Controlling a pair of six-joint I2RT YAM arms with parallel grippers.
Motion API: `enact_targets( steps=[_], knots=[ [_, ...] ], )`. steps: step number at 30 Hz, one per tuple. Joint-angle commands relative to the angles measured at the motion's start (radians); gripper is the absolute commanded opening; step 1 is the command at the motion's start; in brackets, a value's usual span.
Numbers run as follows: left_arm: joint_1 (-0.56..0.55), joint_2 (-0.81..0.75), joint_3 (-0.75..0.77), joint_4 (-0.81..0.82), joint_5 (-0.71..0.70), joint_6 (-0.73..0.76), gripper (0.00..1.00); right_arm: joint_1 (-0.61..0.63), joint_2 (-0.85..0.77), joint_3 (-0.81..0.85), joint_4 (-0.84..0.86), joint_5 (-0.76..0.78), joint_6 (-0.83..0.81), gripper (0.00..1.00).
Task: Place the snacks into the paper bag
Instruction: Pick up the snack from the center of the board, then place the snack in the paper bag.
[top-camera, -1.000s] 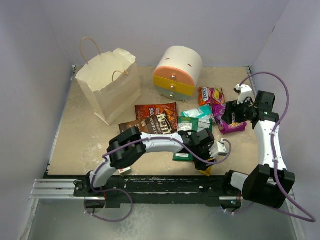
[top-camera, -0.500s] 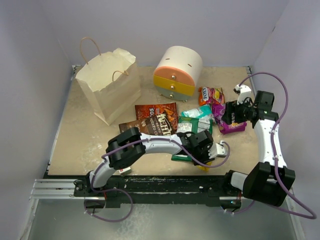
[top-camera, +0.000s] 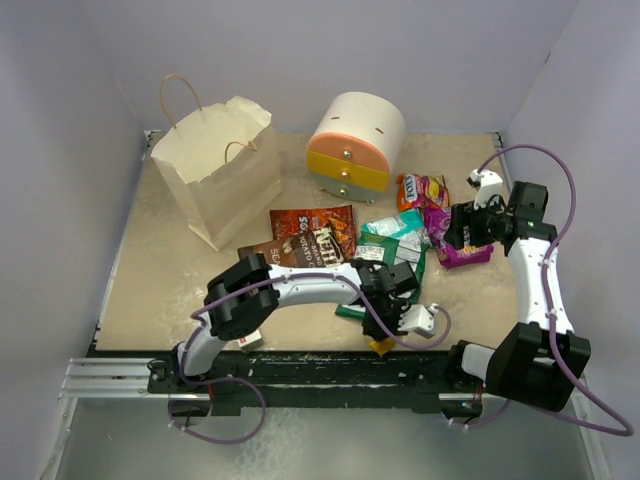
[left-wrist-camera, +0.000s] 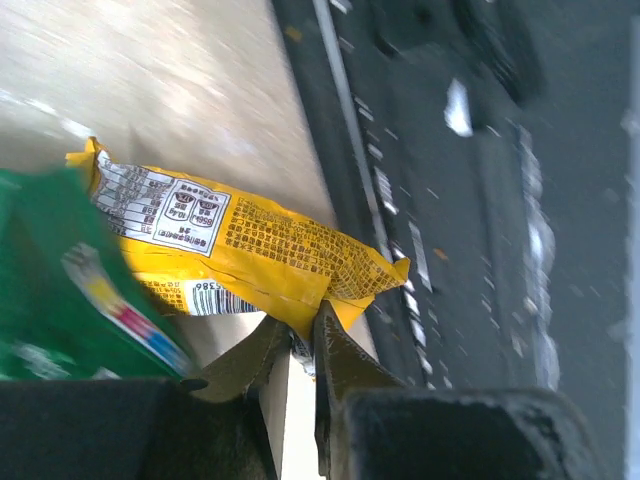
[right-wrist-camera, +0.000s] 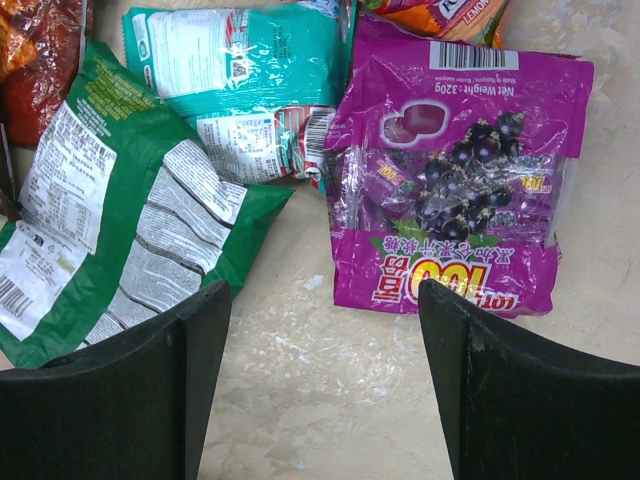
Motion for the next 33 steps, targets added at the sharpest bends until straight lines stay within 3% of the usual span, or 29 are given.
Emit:
enact_targets(
  steps=[1,9,14,20,25,33],
  knots=[
    [0.006,-0.125,0.057,-0.277,0.152,0.175,0.08,-0.005,0.002,0.005,-0.004,0.007,-0.01,0.78],
    [0.109,-0.28,0.155,-0.531,0.263,0.32,0.07,-0.004,0.005,0.005,-0.003,0.012,-0.01,0.78],
    [0.229,-0.373,0.244,-0.615,0.201,0.337,0.06,-0.004,0.002,0.003,-0.003,0.014,-0.01,0.78],
    [0.403,-0.491,0.338,-0.61,0.041,0.305,0.05,-0.004,0.004,0.006,-0.004,0.015,-0.011,0.78],
    [0.615,-0.503,0.527,-0.595,-0.089,0.206,0.04,-0.003,0.005,0.008,-0.006,0.016,-0.013,0.78],
    [0.928,-0.513,0.721,-0.46,-0.175,0.059,0.0,-0.003,0.019,0.015,0.0,0.024,-0.025,0.78]
  ],
)
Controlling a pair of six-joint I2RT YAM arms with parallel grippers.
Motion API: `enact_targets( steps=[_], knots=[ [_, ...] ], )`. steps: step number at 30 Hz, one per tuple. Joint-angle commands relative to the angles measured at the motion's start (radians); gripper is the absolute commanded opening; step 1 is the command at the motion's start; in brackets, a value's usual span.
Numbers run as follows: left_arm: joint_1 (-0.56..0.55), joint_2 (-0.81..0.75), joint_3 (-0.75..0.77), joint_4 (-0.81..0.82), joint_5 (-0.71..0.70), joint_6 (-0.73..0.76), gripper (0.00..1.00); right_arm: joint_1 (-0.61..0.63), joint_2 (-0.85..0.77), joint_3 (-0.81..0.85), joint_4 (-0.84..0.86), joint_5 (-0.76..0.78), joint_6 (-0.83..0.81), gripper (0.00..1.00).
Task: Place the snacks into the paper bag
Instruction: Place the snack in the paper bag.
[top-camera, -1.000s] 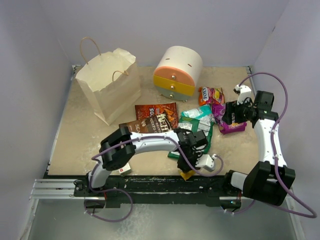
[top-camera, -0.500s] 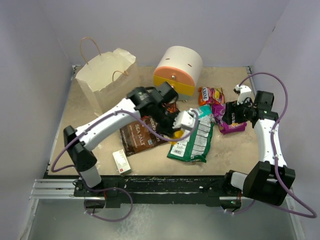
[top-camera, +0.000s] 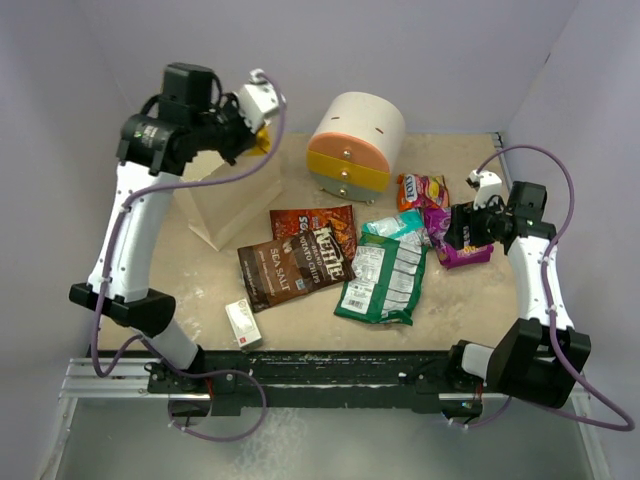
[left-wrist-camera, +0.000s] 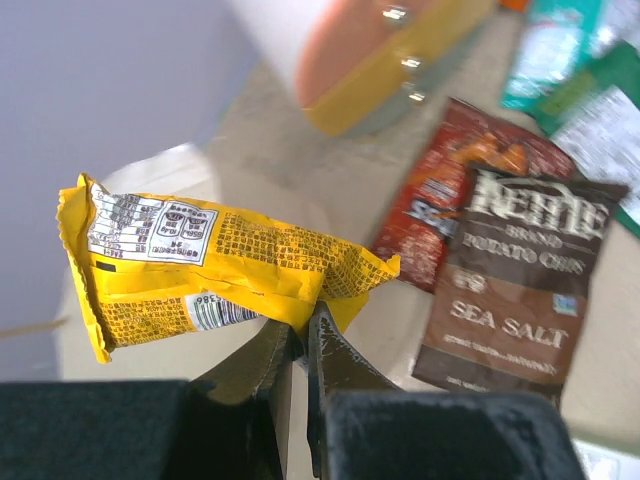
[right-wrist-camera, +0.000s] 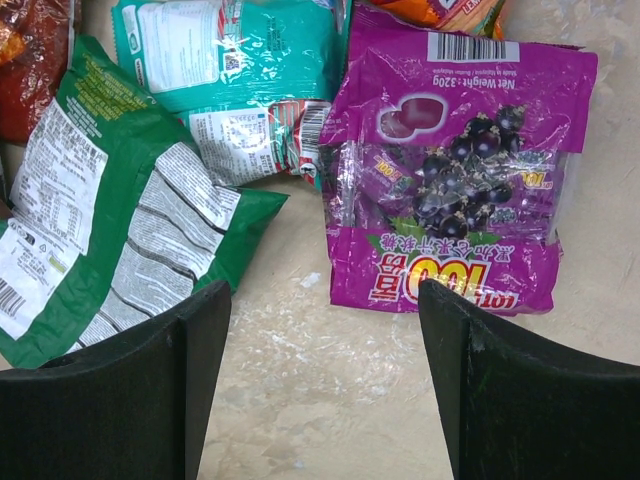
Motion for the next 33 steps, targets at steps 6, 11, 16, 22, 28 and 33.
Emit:
enact_targets(
  steps=[6,11,16,22,28,33],
  knots=[
    [0.274,-0.02,0.137,0.194,0.062,-0.195,0.0,-0.003,0.007,0.016,0.005,0.018,-0.024,0.78],
    [0.388,0.02,0.144,0.238,0.121,-0.249,0.0,-0.003,0.003,0.014,0.013,0.023,-0.024,0.78],
    [0.434,0.09,0.148,0.187,0.168,-0.233,0.03,-0.004,0.003,0.012,0.015,0.027,-0.023,0.78],
    [0.432,0.178,0.139,0.093,0.223,-0.157,0.05,-0.003,0.006,0.012,0.015,0.029,-0.023,0.78],
    [0.407,0.263,0.127,0.015,0.216,-0.081,0.06,-0.002,0.009,0.01,0.015,0.031,-0.024,0.78],
    [0.358,0.288,0.04,0.005,0.139,-0.073,0.07,-0.003,0.008,0.009,0.016,0.034,-0.023,0.78]
  ],
)
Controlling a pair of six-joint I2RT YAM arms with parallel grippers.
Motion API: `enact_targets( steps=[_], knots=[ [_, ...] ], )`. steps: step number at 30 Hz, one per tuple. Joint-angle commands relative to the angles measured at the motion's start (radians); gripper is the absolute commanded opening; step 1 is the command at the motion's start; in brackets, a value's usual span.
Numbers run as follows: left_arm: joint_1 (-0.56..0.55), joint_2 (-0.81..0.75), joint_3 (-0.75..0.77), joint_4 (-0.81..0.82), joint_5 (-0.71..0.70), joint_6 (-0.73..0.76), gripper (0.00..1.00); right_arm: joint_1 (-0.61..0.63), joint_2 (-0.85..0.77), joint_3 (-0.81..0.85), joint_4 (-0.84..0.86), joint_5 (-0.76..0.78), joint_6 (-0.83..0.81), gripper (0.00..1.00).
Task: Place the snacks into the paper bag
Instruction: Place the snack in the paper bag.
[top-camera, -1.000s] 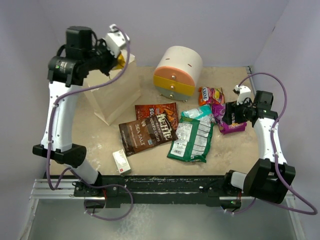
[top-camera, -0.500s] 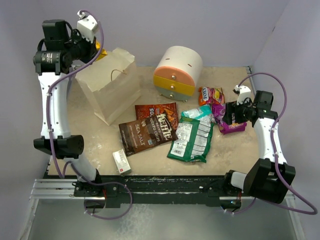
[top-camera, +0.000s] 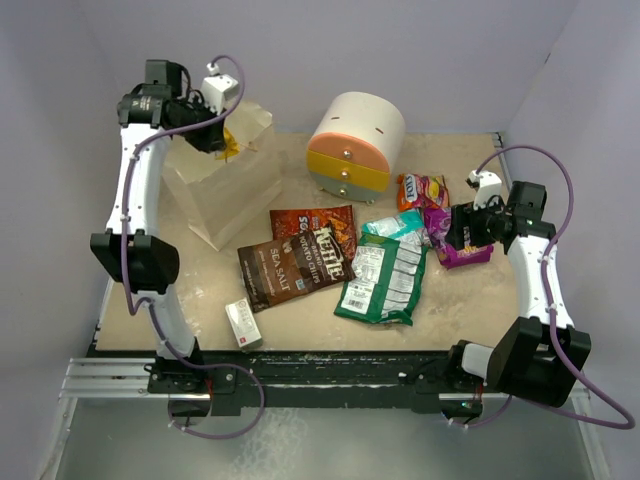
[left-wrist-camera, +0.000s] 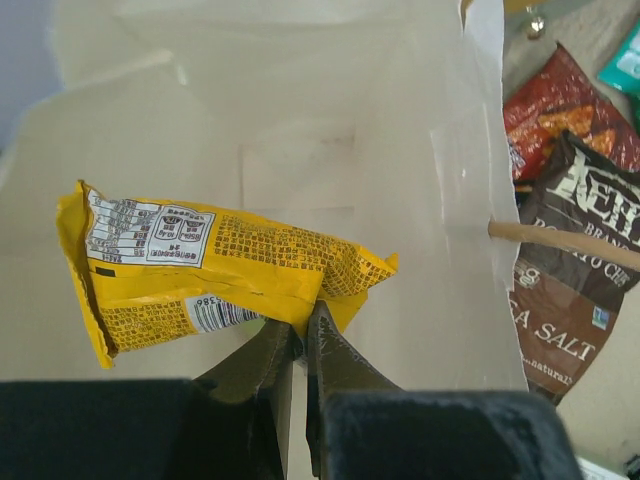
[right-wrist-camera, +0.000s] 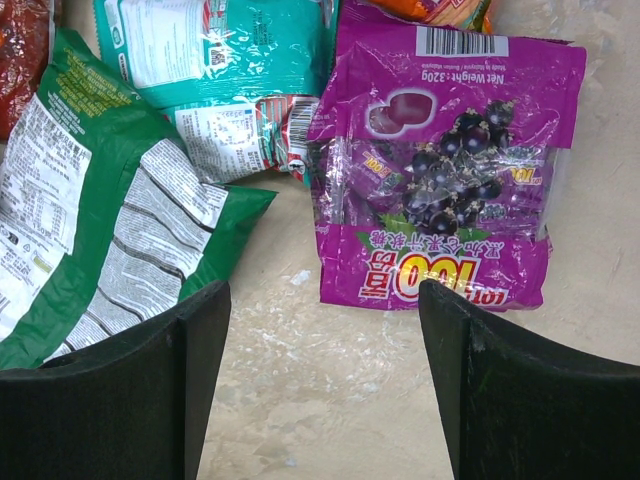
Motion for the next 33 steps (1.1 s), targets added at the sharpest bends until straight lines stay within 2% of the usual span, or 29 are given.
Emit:
enact_targets(
  steps=[1,10,16,27,33],
  knots=[
    [-0.042,0.002,-0.063,-0.003,-0.055,0.025,0.07,-0.003,-0.005,0.009,0.013,0.012,-0.011,0.78],
    [-0.047,-0.049,-0.194,0.018,-0.173,0.01,0.1,-0.003,-0.008,0.009,0.015,0.012,-0.011,0.78],
    [-0.046,-0.081,-0.249,0.022,-0.203,0.009,0.18,-0.003,-0.006,0.009,0.016,0.01,-0.009,0.78],
    [-0.046,-0.139,-0.195,0.093,-0.203,-0.006,0.46,-0.002,-0.016,0.007,0.03,0.023,-0.005,0.78],
    [-0.047,-0.253,-0.279,0.285,-0.219,-0.03,0.71,0.0,-0.014,0.034,0.054,0.007,0.023,0.77]
  ],
)
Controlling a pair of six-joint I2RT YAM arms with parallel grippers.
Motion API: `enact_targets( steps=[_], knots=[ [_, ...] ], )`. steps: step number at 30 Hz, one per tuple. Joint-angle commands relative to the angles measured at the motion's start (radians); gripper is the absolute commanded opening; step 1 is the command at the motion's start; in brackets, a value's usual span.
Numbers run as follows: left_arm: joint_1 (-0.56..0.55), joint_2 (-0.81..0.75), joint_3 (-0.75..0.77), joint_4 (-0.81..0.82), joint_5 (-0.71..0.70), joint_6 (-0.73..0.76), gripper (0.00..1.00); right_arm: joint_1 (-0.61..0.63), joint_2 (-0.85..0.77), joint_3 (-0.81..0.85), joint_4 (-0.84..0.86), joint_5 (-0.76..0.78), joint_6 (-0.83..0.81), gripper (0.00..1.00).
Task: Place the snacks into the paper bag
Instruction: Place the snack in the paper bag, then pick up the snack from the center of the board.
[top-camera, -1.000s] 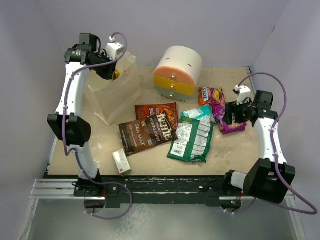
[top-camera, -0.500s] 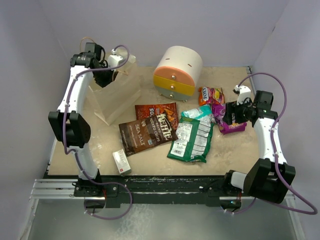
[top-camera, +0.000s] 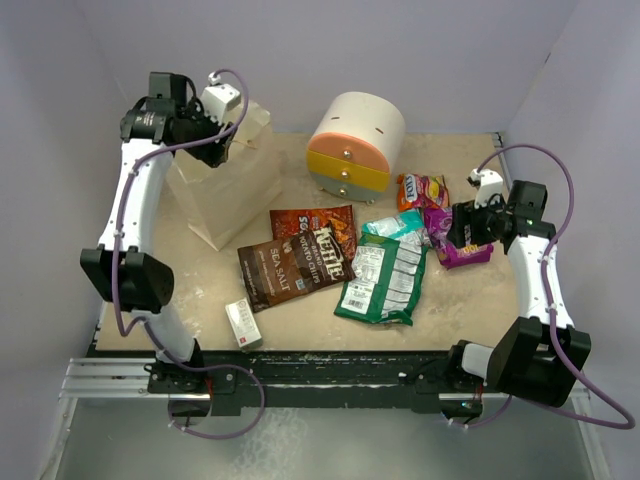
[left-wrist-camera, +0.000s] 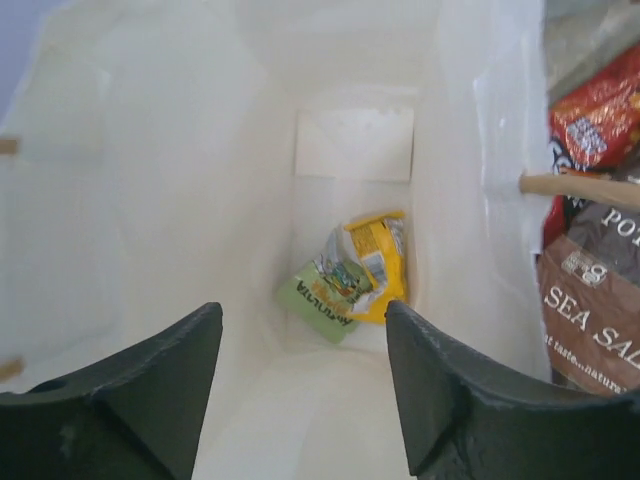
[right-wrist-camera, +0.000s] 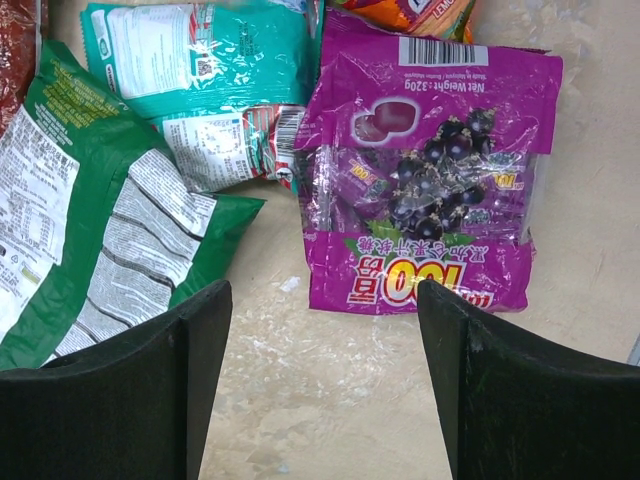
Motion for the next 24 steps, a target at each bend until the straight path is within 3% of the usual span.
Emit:
enact_targets(
  steps=[1,7,14,24],
  knots=[
    [0.004,-0.145,-0.046,0.203,-0.012,-0.035,0.76,0.003,-0.012,0.055,0.031,-0.016,0.022,0.76],
    [0.004,-0.27,-0.18,0.391,-0.022,-0.113,0.99,0.042,0.038,0.134,0.03,-0.011,0.035,0.76],
    [0.004,-0.388,-0.29,0.509,0.022,-0.235,0.99,0.095,0.196,0.261,0.099,0.002,0.086,0.75],
    [0.004,-0.468,-0.387,0.533,0.086,-0.248,0.99,0.18,0.457,0.399,0.278,0.085,0.226,0.75]
  ],
)
